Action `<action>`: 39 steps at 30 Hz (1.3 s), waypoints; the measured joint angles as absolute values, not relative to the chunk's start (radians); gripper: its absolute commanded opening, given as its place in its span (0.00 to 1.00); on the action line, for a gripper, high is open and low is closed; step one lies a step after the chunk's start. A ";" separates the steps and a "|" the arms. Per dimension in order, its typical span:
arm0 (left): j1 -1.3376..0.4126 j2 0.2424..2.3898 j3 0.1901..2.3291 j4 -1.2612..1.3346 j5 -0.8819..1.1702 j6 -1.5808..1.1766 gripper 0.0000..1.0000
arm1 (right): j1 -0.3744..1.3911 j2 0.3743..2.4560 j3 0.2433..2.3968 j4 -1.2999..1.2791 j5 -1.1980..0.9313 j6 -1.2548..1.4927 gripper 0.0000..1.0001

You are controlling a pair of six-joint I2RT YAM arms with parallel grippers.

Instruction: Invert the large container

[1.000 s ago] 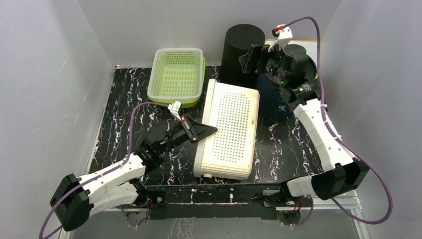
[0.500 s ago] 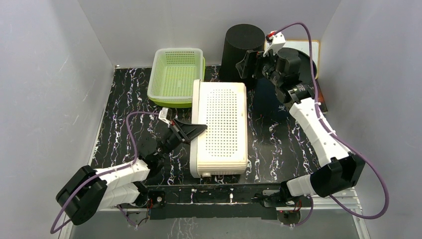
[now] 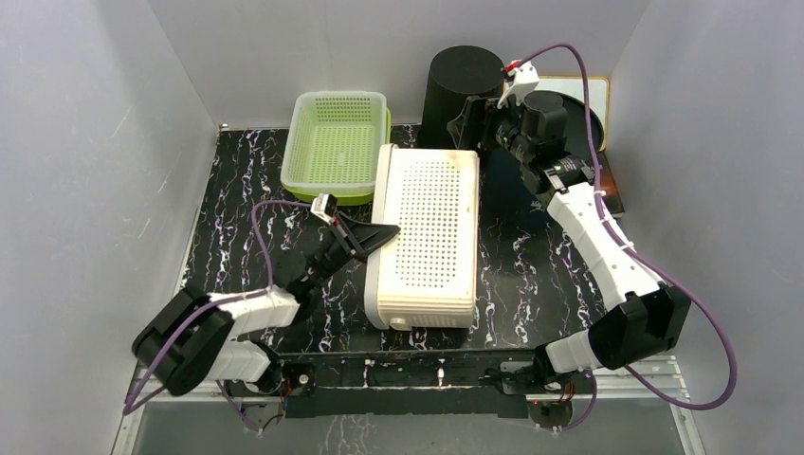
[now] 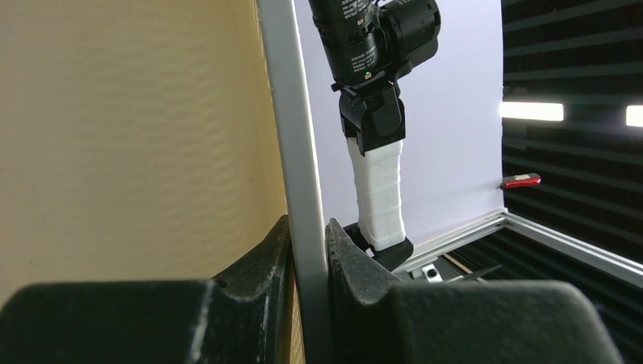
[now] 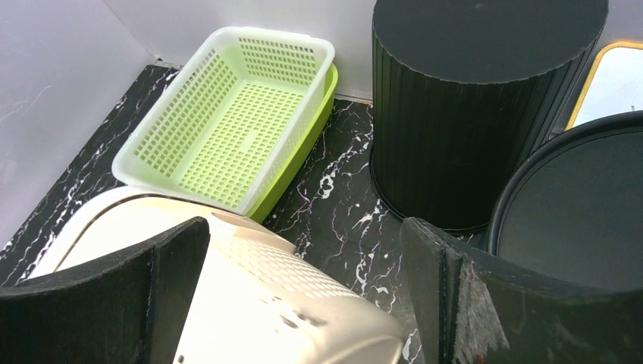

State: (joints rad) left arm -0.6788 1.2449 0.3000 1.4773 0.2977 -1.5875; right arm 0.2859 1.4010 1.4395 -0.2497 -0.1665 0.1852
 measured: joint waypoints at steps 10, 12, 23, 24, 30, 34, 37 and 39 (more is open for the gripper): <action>-0.680 1.472 0.410 1.576 0.342 -1.711 0.00 | 0.286 1.418 1.453 -0.258 -0.152 0.176 0.97; -0.677 1.472 0.386 1.600 0.336 -1.719 0.00 | 0.286 1.418 1.455 -0.258 -0.149 0.171 0.97; -0.530 1.539 0.118 1.691 0.311 -1.747 0.04 | 0.286 1.420 1.455 -0.257 -0.152 0.163 0.97; -0.526 1.548 0.119 1.691 0.316 -1.741 0.08 | 0.286 1.422 1.455 -0.257 -0.154 0.163 0.97; -0.513 1.632 0.143 1.689 0.340 -1.686 0.47 | 0.286 1.431 1.455 -0.258 -0.157 0.163 0.97; -0.513 1.744 0.102 1.645 0.385 -1.621 0.53 | 0.286 1.431 1.452 -0.253 -0.158 0.163 0.97; -0.513 1.788 0.089 1.633 0.409 -1.586 0.54 | 0.286 1.431 1.443 -0.251 -0.161 0.163 0.97; -0.511 1.817 0.089 1.633 0.420 -1.568 0.58 | 0.286 1.431 1.441 -0.251 -0.164 0.163 0.97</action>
